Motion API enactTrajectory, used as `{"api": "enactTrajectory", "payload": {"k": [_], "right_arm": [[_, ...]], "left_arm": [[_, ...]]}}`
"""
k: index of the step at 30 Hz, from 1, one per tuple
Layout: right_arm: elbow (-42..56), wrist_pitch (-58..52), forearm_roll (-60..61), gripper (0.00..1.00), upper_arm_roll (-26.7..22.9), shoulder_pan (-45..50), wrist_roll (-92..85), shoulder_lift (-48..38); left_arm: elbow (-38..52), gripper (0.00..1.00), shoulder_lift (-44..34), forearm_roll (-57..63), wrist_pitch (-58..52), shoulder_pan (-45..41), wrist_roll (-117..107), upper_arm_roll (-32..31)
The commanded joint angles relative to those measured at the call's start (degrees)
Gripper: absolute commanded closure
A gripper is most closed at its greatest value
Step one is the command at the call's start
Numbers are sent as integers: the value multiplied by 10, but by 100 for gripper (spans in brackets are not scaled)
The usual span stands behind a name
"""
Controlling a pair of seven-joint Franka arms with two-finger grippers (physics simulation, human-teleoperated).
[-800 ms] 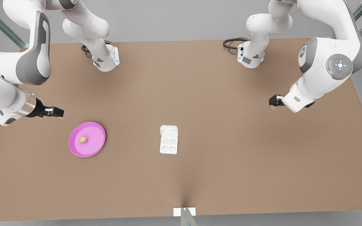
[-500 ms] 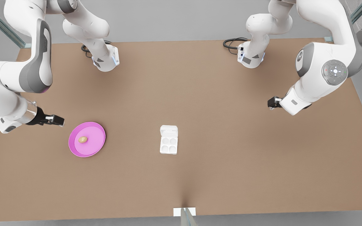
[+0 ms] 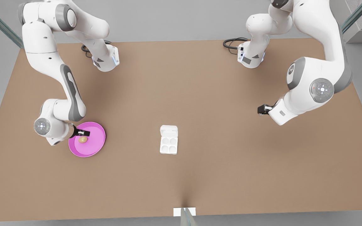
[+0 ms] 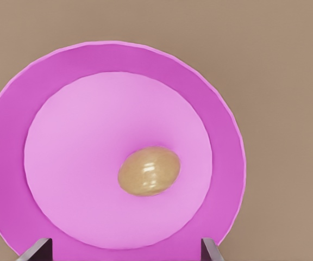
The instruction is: Pack egg into the box and close the box lid
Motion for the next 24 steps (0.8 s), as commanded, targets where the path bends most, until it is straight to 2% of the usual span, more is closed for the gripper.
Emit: {"api": "enactTrajectory", "payload": {"k": [1, 12, 24], "right_arm": [[1, 124, -8, 0, -1, -5, 20, 25], [9, 164, -9, 0, 0, -16, 13, 76], [-41, 159, -5, 0, 15, -11, 19, 42]], "left_arm": [[1, 0, 1, -3, 1, 0, -1, 0], [1, 0, 21, -3, 1, 0, -1, 3], [1, 0, 23, -6, -6, 0, -1, 4]]}}
